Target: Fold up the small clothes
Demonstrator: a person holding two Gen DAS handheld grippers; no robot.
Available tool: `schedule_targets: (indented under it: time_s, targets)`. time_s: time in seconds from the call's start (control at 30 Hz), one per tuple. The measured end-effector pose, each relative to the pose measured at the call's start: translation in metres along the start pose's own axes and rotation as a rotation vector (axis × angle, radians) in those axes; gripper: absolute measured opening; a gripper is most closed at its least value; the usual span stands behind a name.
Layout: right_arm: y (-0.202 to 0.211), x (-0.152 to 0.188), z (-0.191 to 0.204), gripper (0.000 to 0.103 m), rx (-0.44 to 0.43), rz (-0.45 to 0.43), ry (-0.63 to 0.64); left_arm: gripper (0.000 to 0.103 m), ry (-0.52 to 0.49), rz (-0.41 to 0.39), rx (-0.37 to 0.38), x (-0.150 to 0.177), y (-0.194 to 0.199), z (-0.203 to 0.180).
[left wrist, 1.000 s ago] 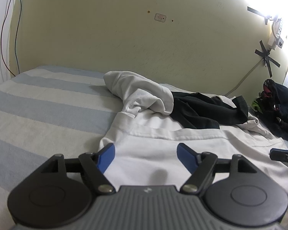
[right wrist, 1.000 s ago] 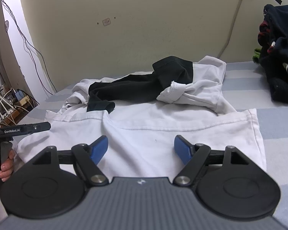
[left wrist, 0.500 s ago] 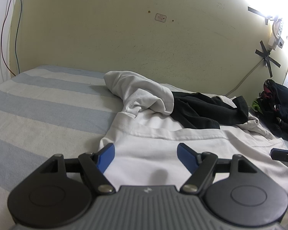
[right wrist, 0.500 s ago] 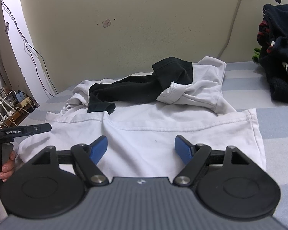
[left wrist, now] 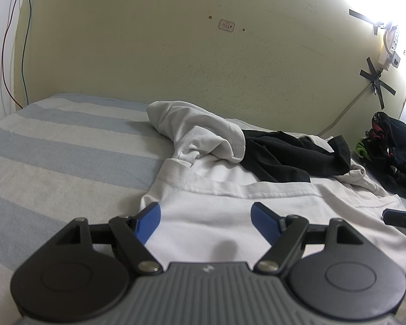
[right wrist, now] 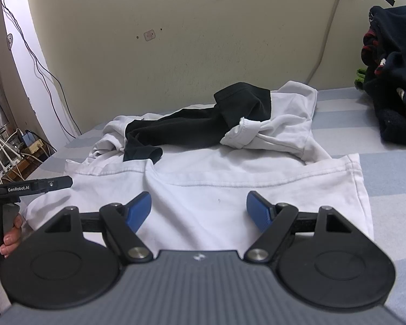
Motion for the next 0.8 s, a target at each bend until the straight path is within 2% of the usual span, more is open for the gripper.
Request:
schedule_targets:
  time_s: [0.67, 0.8]
  targets:
    - [0.0006, -0.0001, 0.0002, 0.080, 0.001, -0.002, -0.001, 0.081, -0.001, 0.019, -0.001, 0.0008, -0.0032, -0.0011]
    - [-0.0030, 0.0012, -0.0008, 0.080, 0.020, 0.022, -0.002, 0.081, -0.017, 0.052, -0.020, 0.0020, -0.0091, -0.0024]
Point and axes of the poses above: each gripper's, at about its wrist camera, not at the fingertips, and y roughly against the way its jaws point, z to its left, x to its underside, the point moved 8 cm from there along -y, roughly the way its jaws point, and after that the axes turned 3 degrees about -z, right-handed, at the moved point
